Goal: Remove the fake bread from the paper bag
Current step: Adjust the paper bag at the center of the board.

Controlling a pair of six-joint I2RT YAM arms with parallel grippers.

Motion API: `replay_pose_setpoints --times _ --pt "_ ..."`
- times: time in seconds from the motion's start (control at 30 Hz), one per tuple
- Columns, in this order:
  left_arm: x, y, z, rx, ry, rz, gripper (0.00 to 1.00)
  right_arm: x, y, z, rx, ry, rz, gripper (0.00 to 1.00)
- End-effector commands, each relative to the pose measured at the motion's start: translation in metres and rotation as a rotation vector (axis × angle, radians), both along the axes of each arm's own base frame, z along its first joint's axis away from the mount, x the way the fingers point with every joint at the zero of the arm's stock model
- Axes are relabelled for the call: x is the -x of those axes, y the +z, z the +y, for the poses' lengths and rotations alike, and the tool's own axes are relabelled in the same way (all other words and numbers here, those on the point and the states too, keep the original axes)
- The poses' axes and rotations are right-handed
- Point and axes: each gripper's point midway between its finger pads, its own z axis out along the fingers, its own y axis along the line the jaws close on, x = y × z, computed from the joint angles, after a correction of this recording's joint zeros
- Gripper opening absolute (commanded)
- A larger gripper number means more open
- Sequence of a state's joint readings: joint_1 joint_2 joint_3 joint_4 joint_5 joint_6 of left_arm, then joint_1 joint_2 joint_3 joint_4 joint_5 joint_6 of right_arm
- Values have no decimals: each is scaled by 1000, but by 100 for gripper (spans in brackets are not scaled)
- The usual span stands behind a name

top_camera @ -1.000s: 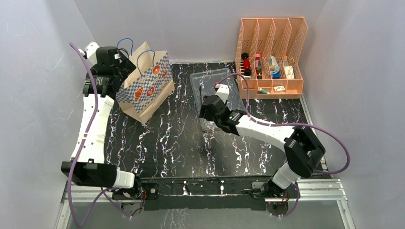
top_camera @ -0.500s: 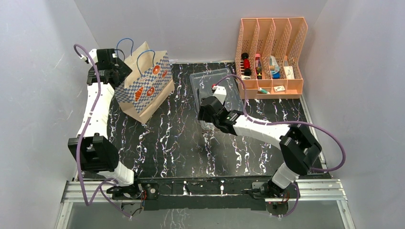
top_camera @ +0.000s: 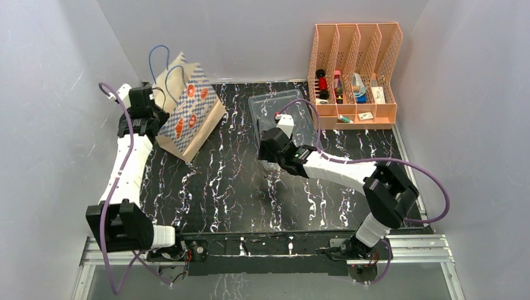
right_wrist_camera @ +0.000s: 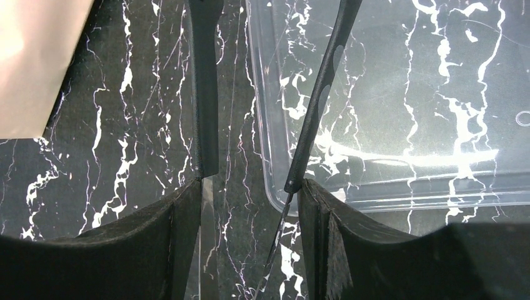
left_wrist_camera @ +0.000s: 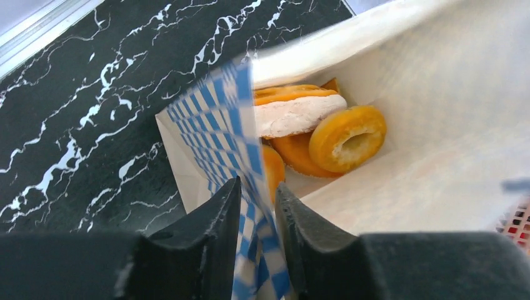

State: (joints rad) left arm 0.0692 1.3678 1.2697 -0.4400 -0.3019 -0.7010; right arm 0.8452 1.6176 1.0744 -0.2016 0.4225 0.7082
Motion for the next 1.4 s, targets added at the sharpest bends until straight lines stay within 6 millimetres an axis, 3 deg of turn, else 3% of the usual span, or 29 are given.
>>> replay_pose_setpoints --times 0.0,0.23,0.47,0.73,0.97,1.37 --pt "20 18 0 -11 1 -85 22 -8 48 6 -70 -14 -99 52" --pt "30 30 -17 -36 -82 -141 4 -3 57 0 -56 -26 -111 52" --pt "46 26 -53 -139 -168 -140 1 6 65 -12 -24 -44 -122 52" --pt "76 6 -88 -187 -242 -126 0 23 86 -34 -6 -70 -151 52" --pt "110 -32 -100 -187 -260 -88 0 38 109 -48 -16 -64 -181 52" --pt "137 -58 -113 -171 -278 -63 0 59 137 -51 -14 -41 -208 50"
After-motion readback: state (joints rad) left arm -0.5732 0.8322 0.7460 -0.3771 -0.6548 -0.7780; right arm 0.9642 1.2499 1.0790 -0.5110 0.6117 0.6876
